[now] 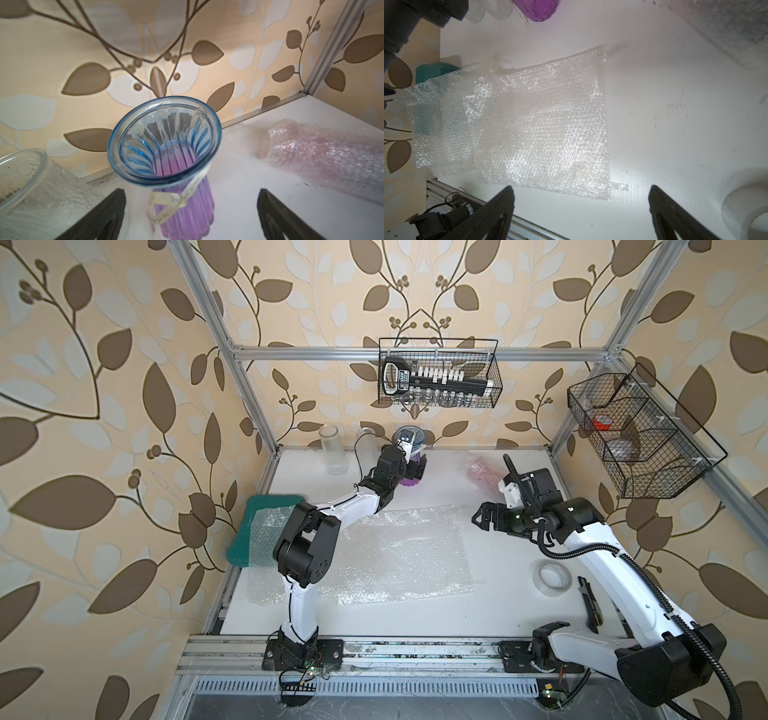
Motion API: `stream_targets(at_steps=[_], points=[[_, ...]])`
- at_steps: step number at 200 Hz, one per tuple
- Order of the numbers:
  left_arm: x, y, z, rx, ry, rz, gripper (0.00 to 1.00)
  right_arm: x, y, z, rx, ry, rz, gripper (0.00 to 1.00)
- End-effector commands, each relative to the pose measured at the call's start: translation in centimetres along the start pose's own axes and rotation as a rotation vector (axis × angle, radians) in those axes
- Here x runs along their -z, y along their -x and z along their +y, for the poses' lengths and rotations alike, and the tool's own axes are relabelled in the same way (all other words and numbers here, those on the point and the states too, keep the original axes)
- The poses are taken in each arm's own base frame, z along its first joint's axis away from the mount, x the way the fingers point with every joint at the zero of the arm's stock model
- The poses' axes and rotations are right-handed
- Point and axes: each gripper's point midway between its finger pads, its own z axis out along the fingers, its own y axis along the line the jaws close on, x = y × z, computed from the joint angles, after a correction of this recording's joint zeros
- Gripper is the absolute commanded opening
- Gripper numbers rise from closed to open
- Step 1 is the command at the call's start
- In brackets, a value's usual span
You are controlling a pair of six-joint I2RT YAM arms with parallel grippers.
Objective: Unwrap the vase from the bubble wrap
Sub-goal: Place the vase at the center of the board, then move the bubble wrap onto the bubble wrap.
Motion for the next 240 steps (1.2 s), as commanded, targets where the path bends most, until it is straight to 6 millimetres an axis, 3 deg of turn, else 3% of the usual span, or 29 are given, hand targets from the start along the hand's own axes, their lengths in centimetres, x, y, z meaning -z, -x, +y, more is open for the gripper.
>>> stream_targets(at_steps=[1, 23, 53, 68, 74, 99, 132, 150, 168, 196, 215, 240], points=[[3.4, 2.3, -1.1, 0.03, -0.056, -0.001, 0.99, 1.2, 2.3, 0.9, 0.007, 0.002, -0.076, 0.99], [6.6, 1.7, -1.7, 0.098, -0.094, 0.086, 0.99, 1.3, 4.3, 1.6, 0.009, 0.012, -0.12, 0.99], [11.8, -0.5, -1.8, 0.26, -0.081, 0.259, 0.99, 1.0, 5.3, 2.1, -0.004, 0.029, -0.146, 0.99], [14.6, -2.9, -0.7, 0.373, 0.005, 0.381, 0.99, 1.5, 5.4, 2.2, 0.002, 0.04, -0.179, 0.99], [16.4, -3.0, -0.1, 0.408, 0.04, 0.411, 0.99, 1.6, 5.4, 2.1, 0.007, 0.043, -0.194, 0.99], [21.9, -6.9, 1.8, 0.489, 0.18, 0.648, 0.99, 0.9, 4.3, 1.3, 0.016, 0.05, -0.22, 0.99], [27.1, -12.4, 5.4, 0.59, 0.338, 0.936, 0.99, -0.6, 2.5, 1.1, -0.006, 0.088, -0.189, 0.99], [28.0, -14.7, 6.6, 0.6, 0.385, 1.015, 0.99, -0.9, 2.1, 1.1, -0.004, 0.107, -0.184, 0.99], [27.8, -16.0, 7.3, 0.552, 0.411, 1.026, 0.99, -1.1, 1.8, 1.2, 0.009, 0.115, -0.178, 0.99], [26.4, -18.4, 8.2, 0.503, 0.432, 1.044, 0.98, -1.0, 1.7, 1.5, 0.024, 0.13, -0.176, 0.99], [25.2, -21.6, 8.3, 0.493, 0.44, 1.133, 0.97, -1.1, 2.0, 1.9, 0.015, 0.154, -0.182, 0.99], [23.7, -22.8, 7.7, 0.504, 0.394, 1.127, 0.94, -1.1, 3.1, 2.7, 0.032, 0.161, -0.168, 0.99]])
